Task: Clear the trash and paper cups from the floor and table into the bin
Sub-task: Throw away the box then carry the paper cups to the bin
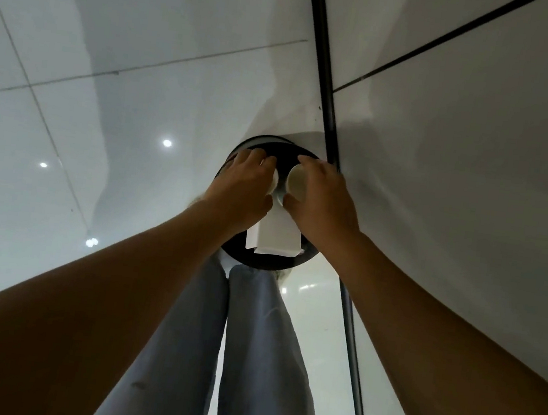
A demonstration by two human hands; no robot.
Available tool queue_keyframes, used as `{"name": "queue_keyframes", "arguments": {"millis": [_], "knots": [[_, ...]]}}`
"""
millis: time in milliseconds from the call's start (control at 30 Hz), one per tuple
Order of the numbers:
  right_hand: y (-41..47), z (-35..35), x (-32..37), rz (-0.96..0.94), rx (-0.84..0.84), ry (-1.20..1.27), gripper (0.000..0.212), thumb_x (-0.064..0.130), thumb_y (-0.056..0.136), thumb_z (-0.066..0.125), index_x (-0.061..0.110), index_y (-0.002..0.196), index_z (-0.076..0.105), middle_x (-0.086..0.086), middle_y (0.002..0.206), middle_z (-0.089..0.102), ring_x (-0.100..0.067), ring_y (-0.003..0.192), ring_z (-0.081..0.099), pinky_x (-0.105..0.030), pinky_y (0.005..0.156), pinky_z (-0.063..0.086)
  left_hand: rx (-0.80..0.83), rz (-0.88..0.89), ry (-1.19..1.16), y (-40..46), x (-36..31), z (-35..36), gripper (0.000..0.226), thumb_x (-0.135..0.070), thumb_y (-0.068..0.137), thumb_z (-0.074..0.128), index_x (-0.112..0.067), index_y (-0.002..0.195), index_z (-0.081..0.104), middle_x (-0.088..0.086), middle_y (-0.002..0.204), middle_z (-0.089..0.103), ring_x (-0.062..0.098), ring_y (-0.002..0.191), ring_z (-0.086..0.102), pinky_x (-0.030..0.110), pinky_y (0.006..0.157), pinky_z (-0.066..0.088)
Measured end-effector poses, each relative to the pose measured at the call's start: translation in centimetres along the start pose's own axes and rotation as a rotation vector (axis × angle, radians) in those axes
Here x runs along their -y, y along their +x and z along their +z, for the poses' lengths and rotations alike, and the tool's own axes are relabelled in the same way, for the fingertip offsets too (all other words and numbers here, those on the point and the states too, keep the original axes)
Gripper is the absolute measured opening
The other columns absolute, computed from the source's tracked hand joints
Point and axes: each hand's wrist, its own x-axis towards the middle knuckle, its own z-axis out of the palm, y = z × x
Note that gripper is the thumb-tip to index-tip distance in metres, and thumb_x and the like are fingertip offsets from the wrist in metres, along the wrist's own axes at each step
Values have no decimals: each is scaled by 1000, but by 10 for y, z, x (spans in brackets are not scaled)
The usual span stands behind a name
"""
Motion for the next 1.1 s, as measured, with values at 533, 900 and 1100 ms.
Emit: {"name": "queue_keyframes", "arguments": {"millis": [533,900,1100], "knots": [[-38,-44,42,34,-3,-82,75,27,88,64,20,149,21,-11,153,26,-31,136,31,-42,106,40,-9,-129,-104,-63,5,-57,61,-25,90,60,-12,143,32,9,146,35,26,136,28,35,107,33],[-175,-158,182,-313,35,-323,63,21,90,56,20,146,26,-8,148,31,-30,130,36,-39,103,38,-185,-381,-220,-235,-39,-171,57,-26,91,58,-12,142,36,10,145,40,26,134,34,36,106,36],[-288,-162,264,-529,76,-400,61,22,90,55,21,145,28,-8,148,30,-30,129,34,-40,98,40,-352,-540,-268,-386,-62,-190,54,-30,91,56,-13,140,40,8,140,46,24,129,41,33,106,35]]}}
